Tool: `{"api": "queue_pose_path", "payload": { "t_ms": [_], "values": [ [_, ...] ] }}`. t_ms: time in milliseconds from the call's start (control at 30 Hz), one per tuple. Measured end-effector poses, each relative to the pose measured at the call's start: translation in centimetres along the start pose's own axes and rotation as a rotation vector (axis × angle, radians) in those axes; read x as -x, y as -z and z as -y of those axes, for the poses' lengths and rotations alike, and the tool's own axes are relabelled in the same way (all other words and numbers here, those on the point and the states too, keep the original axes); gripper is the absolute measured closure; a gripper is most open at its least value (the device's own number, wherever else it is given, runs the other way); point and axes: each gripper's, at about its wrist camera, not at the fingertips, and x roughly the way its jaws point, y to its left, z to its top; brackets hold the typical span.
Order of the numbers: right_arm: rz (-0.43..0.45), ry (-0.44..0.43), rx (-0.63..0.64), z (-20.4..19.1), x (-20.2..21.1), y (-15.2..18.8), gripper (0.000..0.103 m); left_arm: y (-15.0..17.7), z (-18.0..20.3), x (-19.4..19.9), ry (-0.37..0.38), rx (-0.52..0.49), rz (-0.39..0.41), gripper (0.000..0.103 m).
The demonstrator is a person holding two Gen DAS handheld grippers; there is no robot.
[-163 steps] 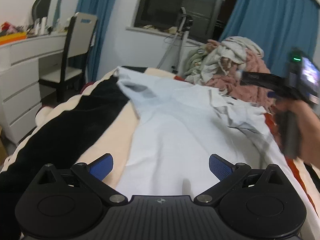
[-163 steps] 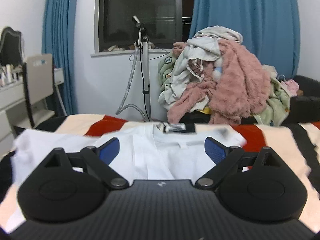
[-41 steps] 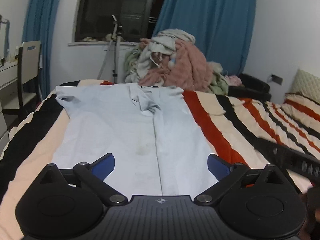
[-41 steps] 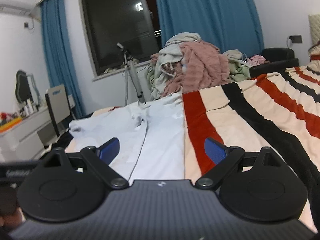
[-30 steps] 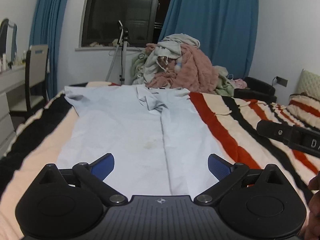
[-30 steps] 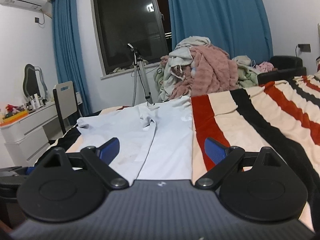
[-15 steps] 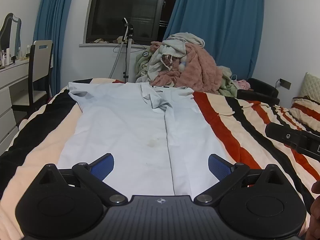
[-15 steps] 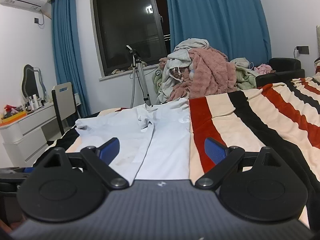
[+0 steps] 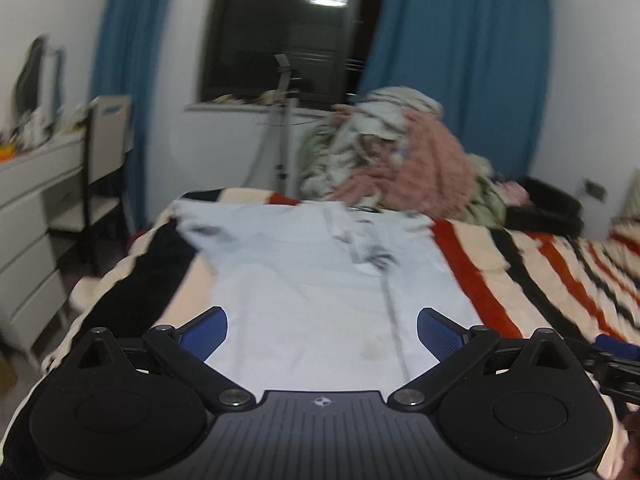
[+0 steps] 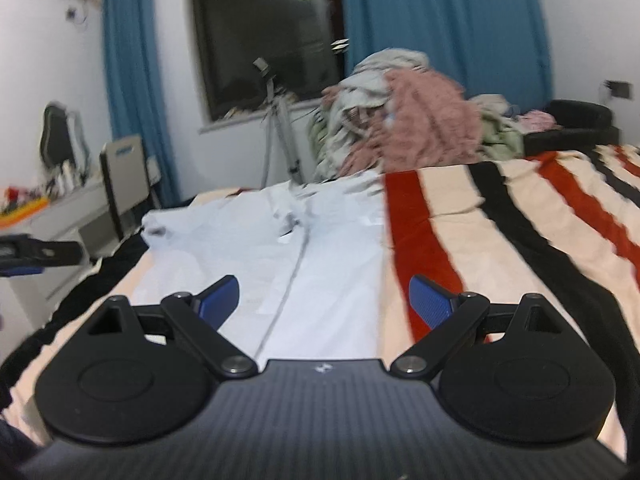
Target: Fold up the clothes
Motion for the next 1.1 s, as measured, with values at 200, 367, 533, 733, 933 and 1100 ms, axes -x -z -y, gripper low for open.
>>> {"api": "queue_pose_path", "payload": {
  "t_ms": [200,367,533,733,933,1100],
  "values": [
    [-0.102,-0.149,0.119,-7.9,-12.4,-2.8,0.01,-0.6,-5.5,0.2,-0.1,-0.003,0.037,0.0],
    [-0.167,-0.318,0.17,-16.9,-24.8,-2.7,0.028,-0.4,-10.9,-1.3,-0.182,0.136,0.073,0.0],
    [-0.177,-0.348,0.292,-26.0,-34.8,-2.2,0.032,0.0,-14.0,-3.7,-0.254,0.217,0.089,0.0],
    [-0.122,-0.289,0.414,-32.2,-42.8,-2.7,0.032,0.6,-16.1,-6.8,-0.355,0.298,0.094,0.0],
    [-0.131,-0.179,0.356,-32.2,-47.1,-5.5,0.096,1.0,-16.7,-7.9,-0.425,0.324,0.084,0.0],
    [0.031,-0.18,0.254,-27.6,-43.4,-9.6,0.097,1.2,-15.3,-8.0,-0.406,0.3,0.084,0.0]
  ]
}}
